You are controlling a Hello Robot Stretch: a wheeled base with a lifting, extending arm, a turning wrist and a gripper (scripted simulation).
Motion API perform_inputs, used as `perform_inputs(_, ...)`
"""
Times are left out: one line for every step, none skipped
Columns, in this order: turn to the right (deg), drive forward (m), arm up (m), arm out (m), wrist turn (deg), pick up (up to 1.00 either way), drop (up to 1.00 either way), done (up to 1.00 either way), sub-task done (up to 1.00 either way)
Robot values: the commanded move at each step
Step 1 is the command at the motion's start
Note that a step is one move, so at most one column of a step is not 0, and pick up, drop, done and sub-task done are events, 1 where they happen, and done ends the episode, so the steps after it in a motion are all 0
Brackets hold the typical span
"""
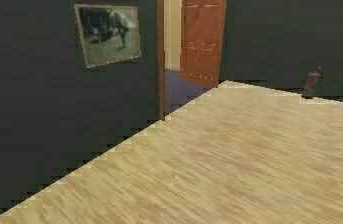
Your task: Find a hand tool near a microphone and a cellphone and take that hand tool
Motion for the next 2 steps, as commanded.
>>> perform_inputs(6.0, 0.0, 0.0, 0.0, 0.0, 0.0, 0.0, 0.0, 0.0)
perform_inputs(0.0, 1.0, 0.0, 0.0, 0.0, 0.0, 0.0, 0.0, 0.0)
